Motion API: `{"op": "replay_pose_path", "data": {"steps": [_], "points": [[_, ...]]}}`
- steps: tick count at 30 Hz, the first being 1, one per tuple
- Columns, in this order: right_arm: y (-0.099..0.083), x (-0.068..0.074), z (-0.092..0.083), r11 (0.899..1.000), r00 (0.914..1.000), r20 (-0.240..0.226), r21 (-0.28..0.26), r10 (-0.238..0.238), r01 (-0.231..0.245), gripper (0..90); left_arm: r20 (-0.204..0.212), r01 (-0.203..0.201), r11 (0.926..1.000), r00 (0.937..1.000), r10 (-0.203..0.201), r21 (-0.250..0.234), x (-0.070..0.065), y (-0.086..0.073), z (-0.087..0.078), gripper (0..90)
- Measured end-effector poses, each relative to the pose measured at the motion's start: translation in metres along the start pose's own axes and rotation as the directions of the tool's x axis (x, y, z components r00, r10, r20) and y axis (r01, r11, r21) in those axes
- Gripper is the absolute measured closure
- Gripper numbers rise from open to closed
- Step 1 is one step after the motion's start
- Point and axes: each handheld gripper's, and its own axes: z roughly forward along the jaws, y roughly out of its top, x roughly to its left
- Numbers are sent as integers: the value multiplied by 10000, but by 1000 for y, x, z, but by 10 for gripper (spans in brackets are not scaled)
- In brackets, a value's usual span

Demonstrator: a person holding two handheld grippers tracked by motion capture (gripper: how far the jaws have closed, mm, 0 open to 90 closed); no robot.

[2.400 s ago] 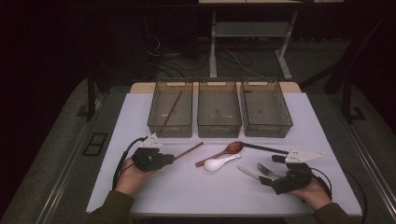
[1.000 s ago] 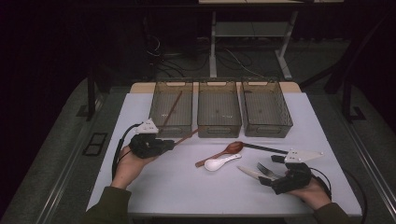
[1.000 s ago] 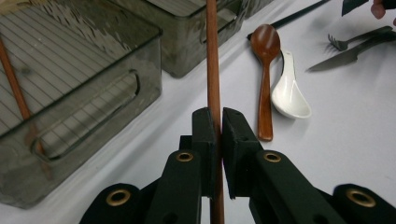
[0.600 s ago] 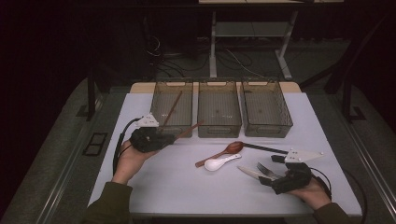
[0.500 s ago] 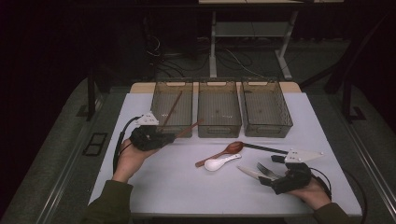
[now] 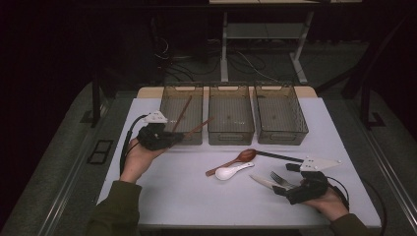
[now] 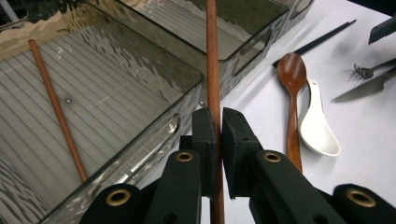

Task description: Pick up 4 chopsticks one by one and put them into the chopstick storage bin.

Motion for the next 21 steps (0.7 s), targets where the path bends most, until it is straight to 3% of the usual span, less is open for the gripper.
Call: {"op": "replay_pose_path", "data": {"steps": [21], "points": [[0, 0, 0, 10000, 10000, -7, -30, 50, -50, 6, -391, 97, 10000, 9992, -97, 10, 18, 31, 11, 832]]}}
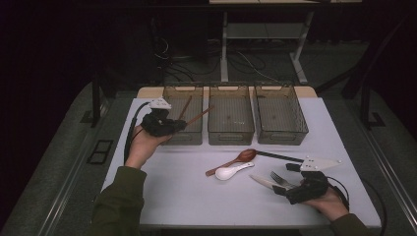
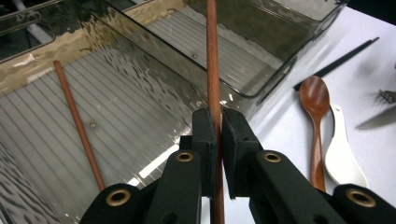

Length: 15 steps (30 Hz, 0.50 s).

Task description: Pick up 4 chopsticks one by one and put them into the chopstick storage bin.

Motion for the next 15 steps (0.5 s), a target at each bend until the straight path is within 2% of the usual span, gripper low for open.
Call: {"op": "replay_pose_path", "data": {"steps": [9, 15], "points": [[0, 0, 0, 10000, 10000, -11, -1, 2, -2, 6, -270, 15, 10000, 9996, -12, 85, 8, 17, 7, 832], [0, 0, 0, 10000, 10000, -5, -15, -13, 13, 6, -464, 165, 9998, 9988, -162, 63, 15, 25, 12, 832]]}}
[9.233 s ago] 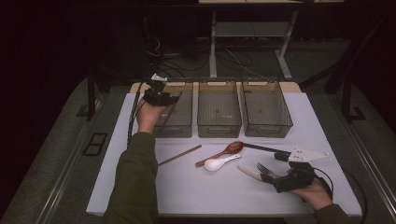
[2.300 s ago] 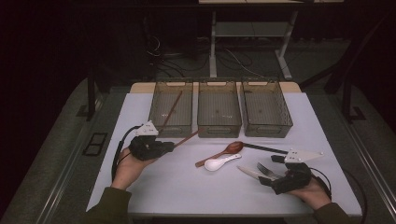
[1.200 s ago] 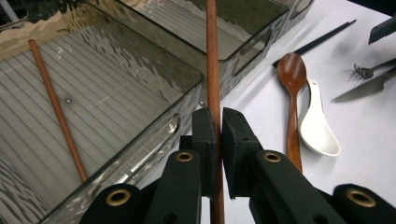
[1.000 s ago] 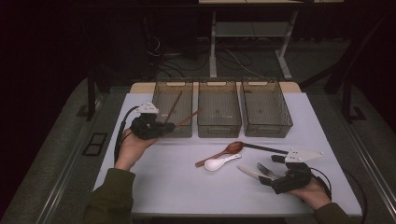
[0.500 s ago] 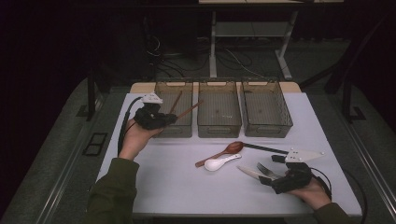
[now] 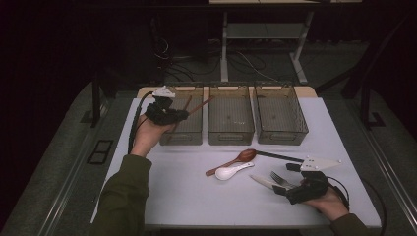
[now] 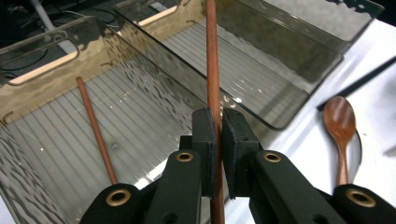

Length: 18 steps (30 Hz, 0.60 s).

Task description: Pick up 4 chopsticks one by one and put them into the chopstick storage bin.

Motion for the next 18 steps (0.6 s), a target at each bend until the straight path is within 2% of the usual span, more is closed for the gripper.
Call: {"op": "replay_pose_path", "data": {"steps": [8, 9, 11, 18], "points": [[0, 0, 0, 10000, 10000, -5, -8, -4, 4, 6, -190, 322, 9995, 9993, -322, 12, 10, 5, 12, 833], [0, 0, 0, 10000, 10000, -2, -9, 0, 0, 6, -232, 233, 9997, 9995, -232, 56, 12, 6, 13, 832], [0, 0, 0, 10000, 10000, -3, -1, 0, 0, 6, -292, 306, 9995, 9991, -303, 95, 15, 7, 16, 833], [0, 0, -1, 10000, 10000, 16, -22, -18, 18, 6, -616, 716, 9974, 9955, -716, -11, 26, 9, 24, 832]]}}
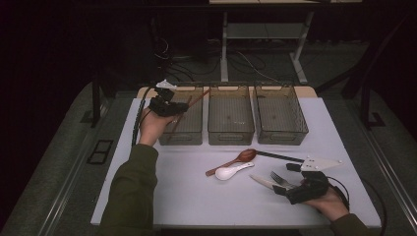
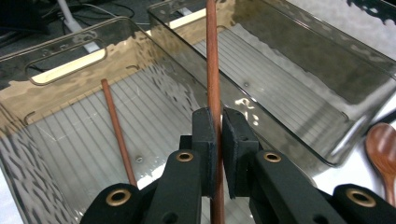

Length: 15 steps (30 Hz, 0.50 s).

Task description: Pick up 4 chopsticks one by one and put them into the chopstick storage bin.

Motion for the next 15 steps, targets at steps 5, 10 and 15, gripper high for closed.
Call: {"op": "replay_pose_path", "data": {"steps": [5, 10, 15], "points": [[0, 0, 0, 10000, 10000, -15, -14, 2, -2, 6, -309, 193, 9998, 9993, -194, -36, 7, 3, 6, 832], [0, 0, 0, 10000, 10000, -8, -12, 24, -24, 6, -623, 396, 9992, 9973, -392, 56, 12, 4, 14, 832], [0, 0, -1, 10000, 10000, -26, -29, 25, -25, 6, -1054, 677, 9973, 9923, -645, 268, 18, 4, 25, 832]]}}
